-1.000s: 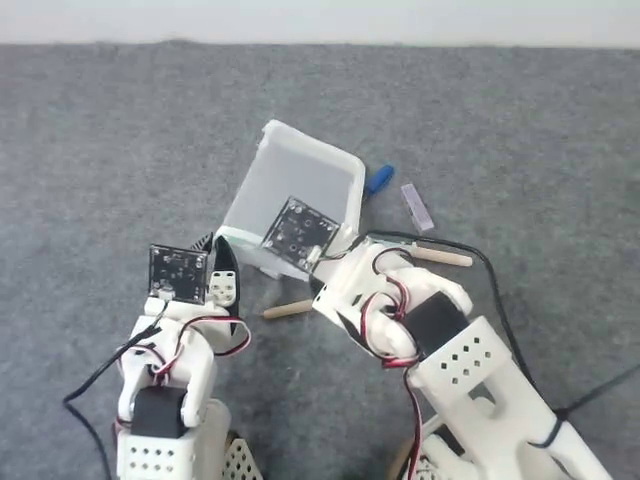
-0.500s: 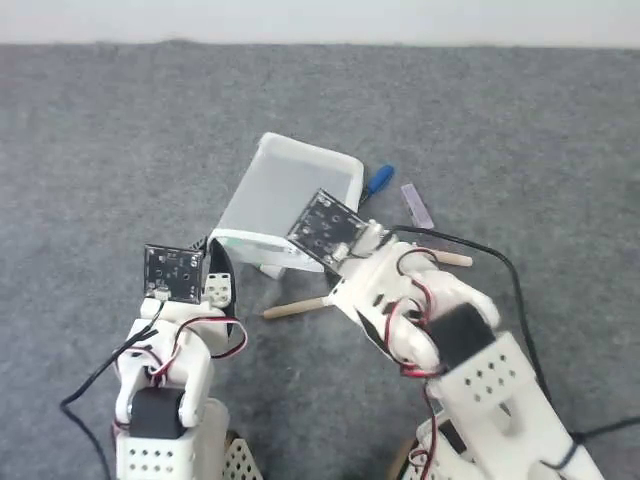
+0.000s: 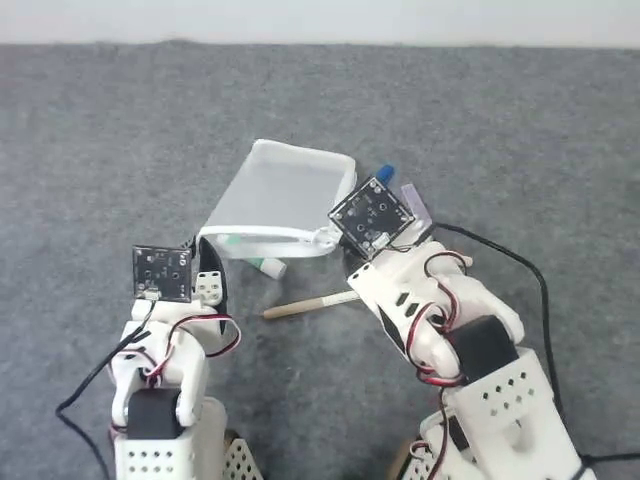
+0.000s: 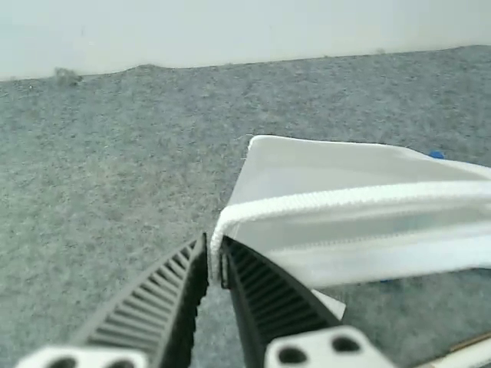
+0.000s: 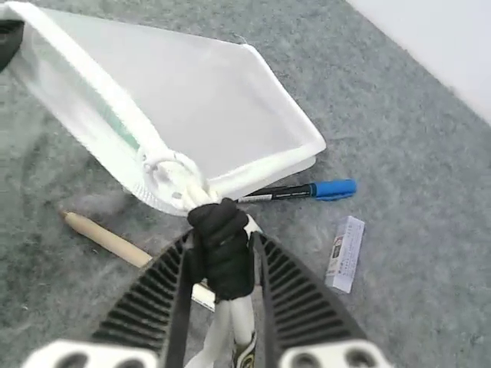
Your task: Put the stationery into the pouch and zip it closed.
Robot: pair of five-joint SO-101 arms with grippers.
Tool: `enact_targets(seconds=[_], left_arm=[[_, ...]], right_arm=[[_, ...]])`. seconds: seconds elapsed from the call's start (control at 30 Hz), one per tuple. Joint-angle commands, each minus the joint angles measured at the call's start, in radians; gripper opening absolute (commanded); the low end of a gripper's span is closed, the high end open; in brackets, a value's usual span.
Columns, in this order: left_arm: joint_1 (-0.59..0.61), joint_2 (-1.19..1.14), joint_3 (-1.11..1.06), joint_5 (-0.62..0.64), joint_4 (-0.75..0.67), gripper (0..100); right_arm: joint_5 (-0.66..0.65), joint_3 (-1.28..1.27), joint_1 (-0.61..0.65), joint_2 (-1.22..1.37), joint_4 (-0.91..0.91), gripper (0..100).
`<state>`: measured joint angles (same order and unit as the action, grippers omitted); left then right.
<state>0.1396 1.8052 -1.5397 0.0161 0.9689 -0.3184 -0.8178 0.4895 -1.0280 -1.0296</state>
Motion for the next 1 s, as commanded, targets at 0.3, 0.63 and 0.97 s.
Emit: enact_targets(seconds=[0.3,0.63,0.97], left_arm=[[0.057,0.018,0.047,0.104,0.037,24],[0.051,0.017,0.058,0.124,0.046,29],[-0.003,0.015,0.054,0.123,0.043,29]], right_arm=[[0.023,0.009,-0.024,-0.054,0.015,0.7],[0.012,0.008,-0.021,-0.056,-0.002,0.7],[-0.058,0.009,0.082,-0.073,-0.067,0.7]])
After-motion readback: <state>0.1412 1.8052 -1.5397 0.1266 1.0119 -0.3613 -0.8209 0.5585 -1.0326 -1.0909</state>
